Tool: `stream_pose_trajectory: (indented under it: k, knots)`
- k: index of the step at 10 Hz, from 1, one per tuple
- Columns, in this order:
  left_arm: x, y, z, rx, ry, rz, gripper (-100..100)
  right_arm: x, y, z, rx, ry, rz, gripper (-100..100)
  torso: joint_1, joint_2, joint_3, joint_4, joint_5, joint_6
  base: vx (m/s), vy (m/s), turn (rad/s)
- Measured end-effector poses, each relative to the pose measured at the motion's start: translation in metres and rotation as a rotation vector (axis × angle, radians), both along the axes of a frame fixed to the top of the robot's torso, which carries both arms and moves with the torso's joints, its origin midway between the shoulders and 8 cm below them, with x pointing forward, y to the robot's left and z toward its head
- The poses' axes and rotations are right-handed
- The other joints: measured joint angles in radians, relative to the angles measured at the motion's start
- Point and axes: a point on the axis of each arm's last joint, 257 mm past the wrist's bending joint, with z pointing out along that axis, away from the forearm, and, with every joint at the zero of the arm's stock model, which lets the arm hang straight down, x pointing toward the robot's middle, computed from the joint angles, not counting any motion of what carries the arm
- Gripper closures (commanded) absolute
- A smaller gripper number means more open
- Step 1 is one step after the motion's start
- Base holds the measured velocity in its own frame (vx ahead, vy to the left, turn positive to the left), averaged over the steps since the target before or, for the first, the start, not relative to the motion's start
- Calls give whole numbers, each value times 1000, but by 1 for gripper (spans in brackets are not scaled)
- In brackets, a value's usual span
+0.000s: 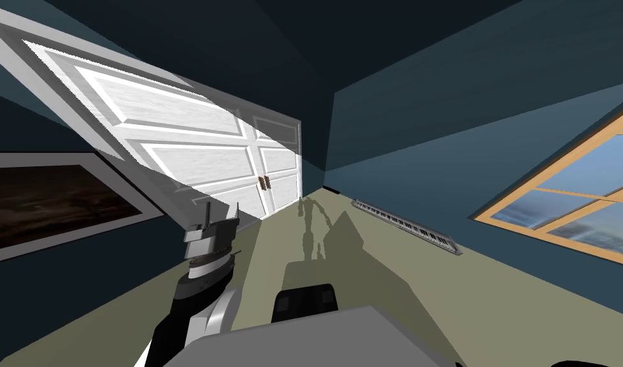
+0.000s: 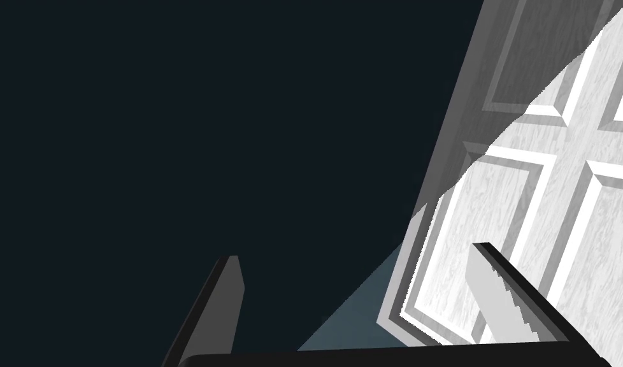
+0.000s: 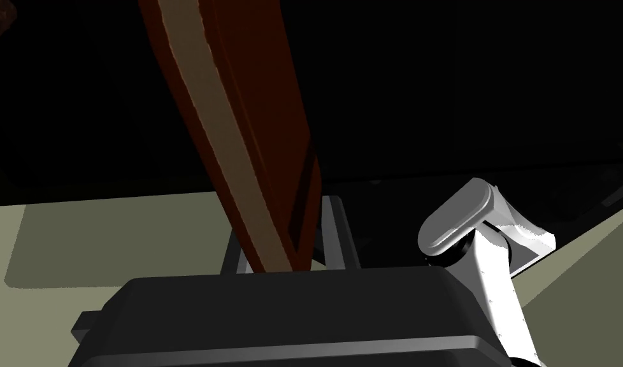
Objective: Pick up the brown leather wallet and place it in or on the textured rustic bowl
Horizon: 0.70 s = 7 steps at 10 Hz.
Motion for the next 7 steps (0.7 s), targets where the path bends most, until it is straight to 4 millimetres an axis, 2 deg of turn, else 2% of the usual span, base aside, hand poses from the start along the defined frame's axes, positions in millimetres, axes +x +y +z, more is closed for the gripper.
stream_pose_trajectory:
  k: [4,7]
  knots:
    - [0,0,0,0,0,0,0,-30,-19,16,-25,71,103,100,5,-8,-5,-2,3,1,106,43,-96]
    - [0,0,0,0,0,0,0,-53,-41,31,-45,129,196,100,4,-6,-4,-2,4,0,82,-6,-129]
